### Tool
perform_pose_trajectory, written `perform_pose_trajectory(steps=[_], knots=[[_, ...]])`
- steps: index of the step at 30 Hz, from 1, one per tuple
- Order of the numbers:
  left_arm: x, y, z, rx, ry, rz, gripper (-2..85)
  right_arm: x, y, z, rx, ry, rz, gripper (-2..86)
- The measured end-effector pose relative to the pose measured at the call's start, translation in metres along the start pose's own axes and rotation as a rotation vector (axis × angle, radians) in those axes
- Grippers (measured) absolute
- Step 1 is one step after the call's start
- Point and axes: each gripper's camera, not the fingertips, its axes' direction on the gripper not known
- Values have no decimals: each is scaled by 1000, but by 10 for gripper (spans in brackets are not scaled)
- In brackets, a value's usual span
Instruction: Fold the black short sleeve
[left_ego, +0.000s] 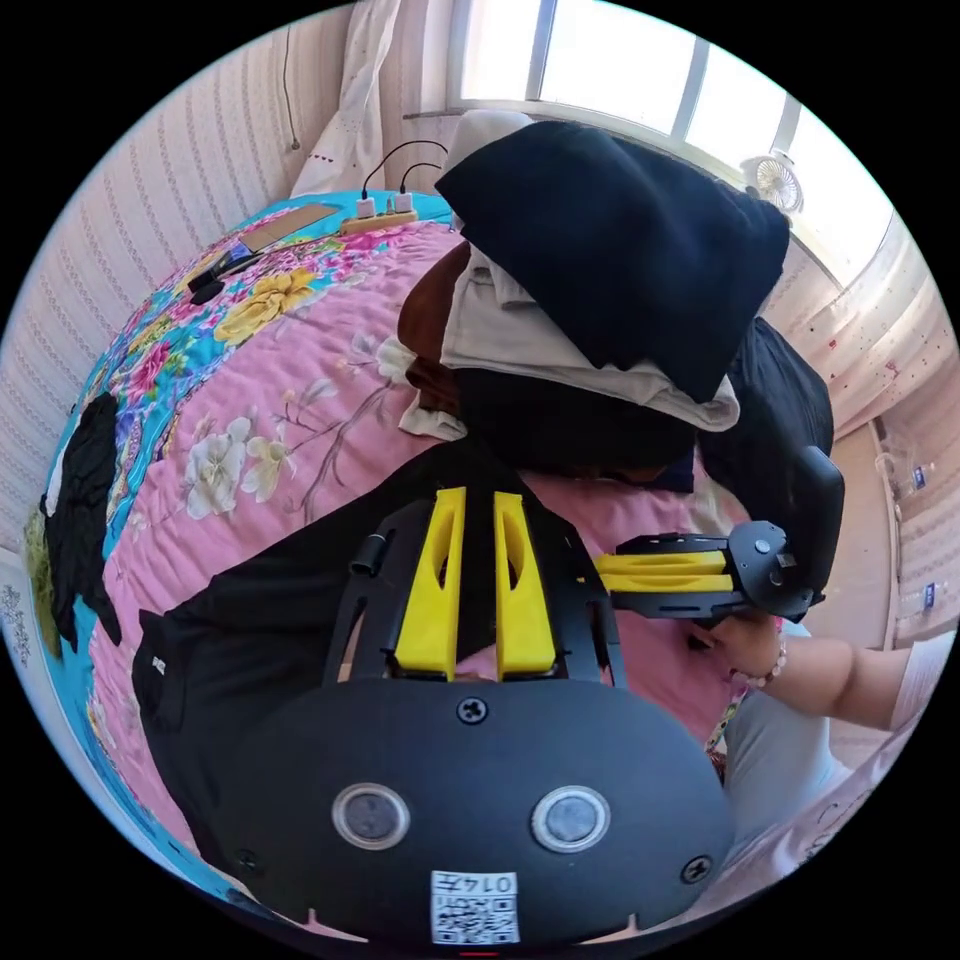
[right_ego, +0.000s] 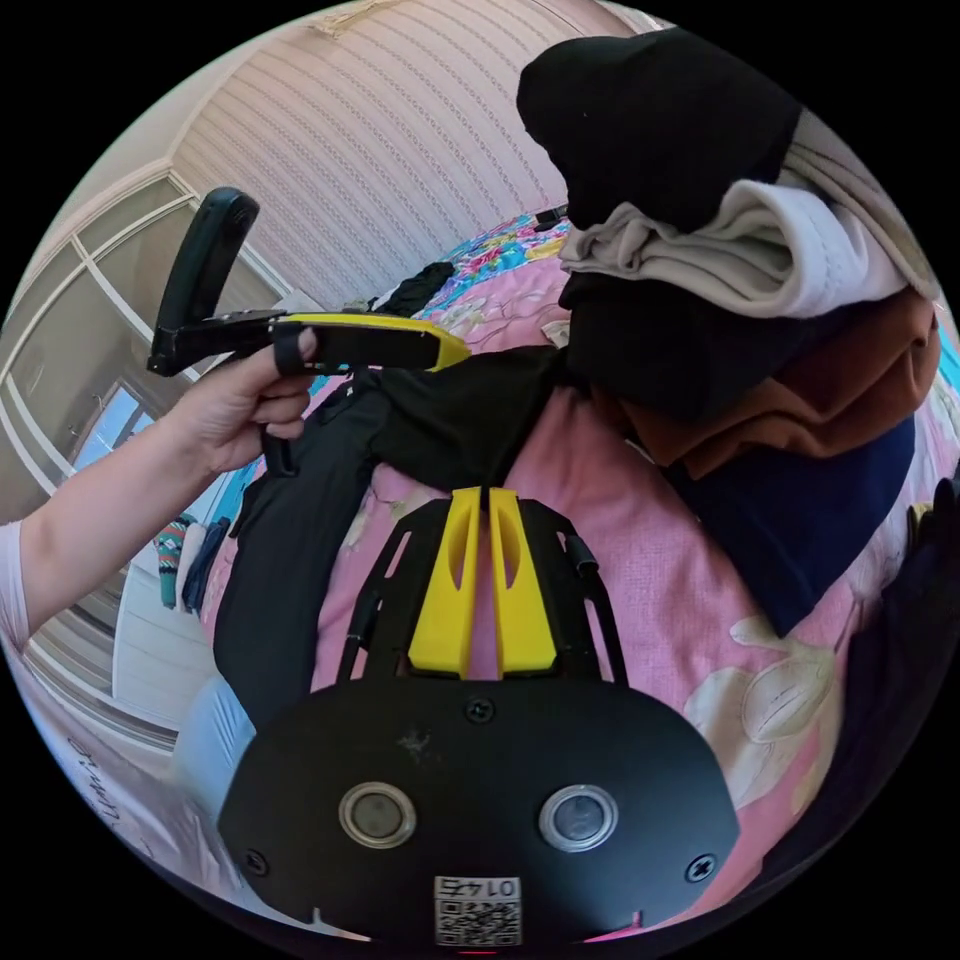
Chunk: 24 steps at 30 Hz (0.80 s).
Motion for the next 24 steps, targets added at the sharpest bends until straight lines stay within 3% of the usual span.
perform_pose_trajectory(steps=[2,9,13,24], knots=[[-3,-20,11,7,45,-44,52,6,-1,-2,-1,-19,8,11],[8,-60,53,-68,-46,-22,56,18,-6,-6,-6,-33,8,6],[0,-61,70,-130,-88,-81,5,22,-9,-7,-4,-42,11,6],[-48,-30,-14,87,-100,-121,-10,10,-22,-5,25,-1,-47,5]])
